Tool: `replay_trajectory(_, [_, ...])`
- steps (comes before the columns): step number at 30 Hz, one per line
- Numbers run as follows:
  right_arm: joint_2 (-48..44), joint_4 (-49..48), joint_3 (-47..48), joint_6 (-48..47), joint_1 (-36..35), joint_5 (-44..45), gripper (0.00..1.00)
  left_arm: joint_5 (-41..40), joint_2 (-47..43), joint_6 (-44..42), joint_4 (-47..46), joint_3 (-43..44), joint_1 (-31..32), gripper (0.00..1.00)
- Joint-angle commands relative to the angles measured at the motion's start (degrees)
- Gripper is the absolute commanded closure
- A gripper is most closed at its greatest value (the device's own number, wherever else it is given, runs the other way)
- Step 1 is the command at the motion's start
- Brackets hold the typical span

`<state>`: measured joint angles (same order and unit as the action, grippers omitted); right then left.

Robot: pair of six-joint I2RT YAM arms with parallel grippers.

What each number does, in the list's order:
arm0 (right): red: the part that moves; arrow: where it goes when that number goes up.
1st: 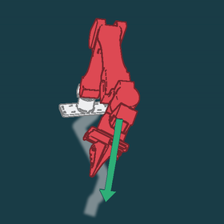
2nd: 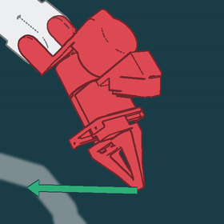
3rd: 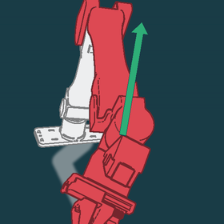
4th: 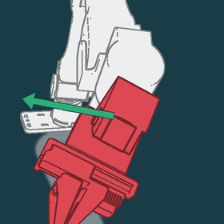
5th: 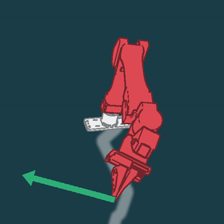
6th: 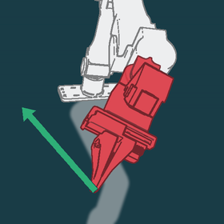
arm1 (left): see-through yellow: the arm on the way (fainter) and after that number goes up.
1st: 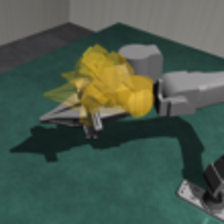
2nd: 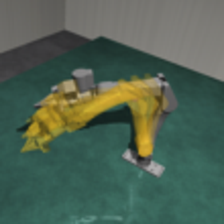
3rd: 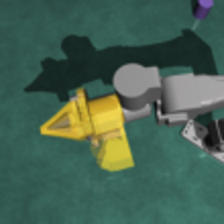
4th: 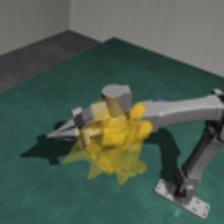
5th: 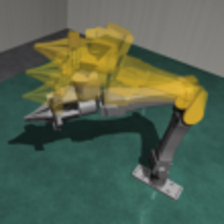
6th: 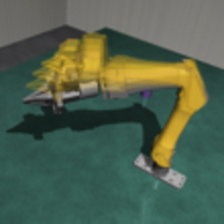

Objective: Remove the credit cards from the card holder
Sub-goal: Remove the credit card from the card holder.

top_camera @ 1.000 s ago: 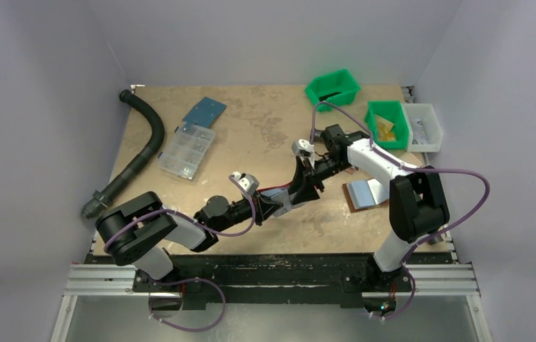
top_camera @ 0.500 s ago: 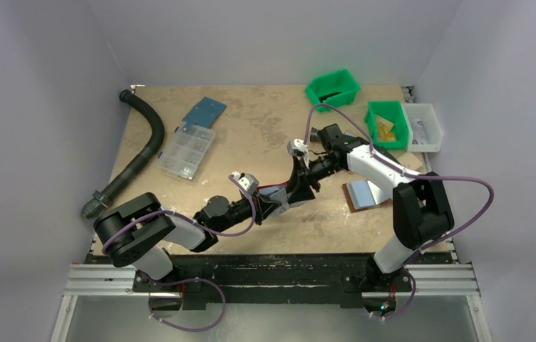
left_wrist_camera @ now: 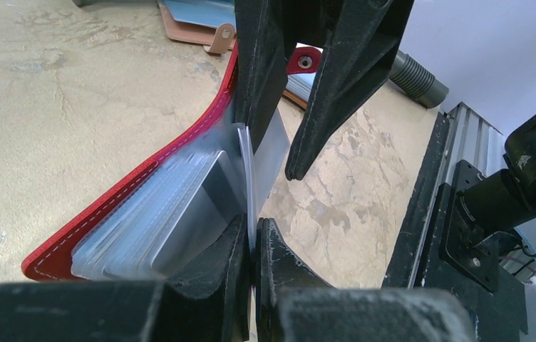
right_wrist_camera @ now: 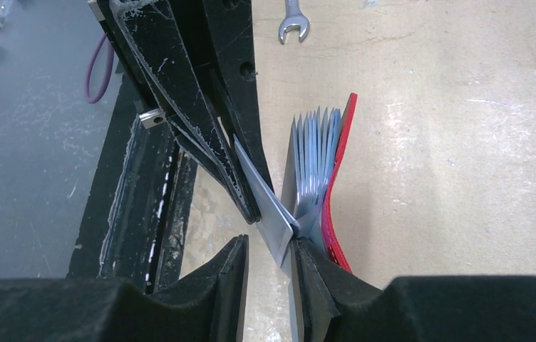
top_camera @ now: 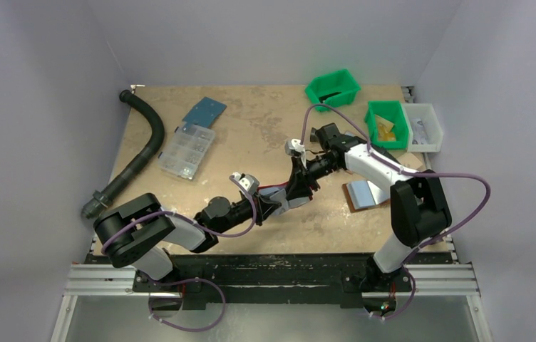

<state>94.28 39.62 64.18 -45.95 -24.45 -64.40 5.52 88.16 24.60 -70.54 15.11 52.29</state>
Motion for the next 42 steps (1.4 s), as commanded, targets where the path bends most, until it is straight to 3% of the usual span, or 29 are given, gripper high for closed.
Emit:
replay_trajectory(1, [1.15, 1.38, 1.79, 0.93, -2.57, -5.07, 0.65, -2.59, -1.91, 0.85, -11.37, 2.46, 0.53, 1.00])
replay_trajectory(15, [1.48, 0.93, 2.02, 2.15, -2.55, -5.90, 0.65, -10.21, 0.90, 3.60, -11.19, 3.14, 1.06, 1.00])
replay_trajectory(23, [0.43, -8.32, -0.16, 12.82, -2.60, -1.09, 0.69, -11.03, 1.40, 3.41, -10.55, 4.10, 1.55, 1.00])
replay_trajectory(26, [-0.18, -13.08, -1.64, 17.53, -2.62, 2.26, 0.62, -10.26, 1.43, 2.56, -11.93, 3.91, 1.89, 1.00])
replay_trajectory(33, [0.70, -12.99, -1.52, 17.84, -2.59, 2.47, 0.52, -8.82, 0.96, 1.30, -15.44, 2.93, 2.20, 1.00])
replay_trajectory(42, [0.73, -13.07, -1.52, 17.83, -2.62, 2.55, 0.52, -7.11, 0.96, 0.71, -17.70, 3.23, 2.34, 1.00])
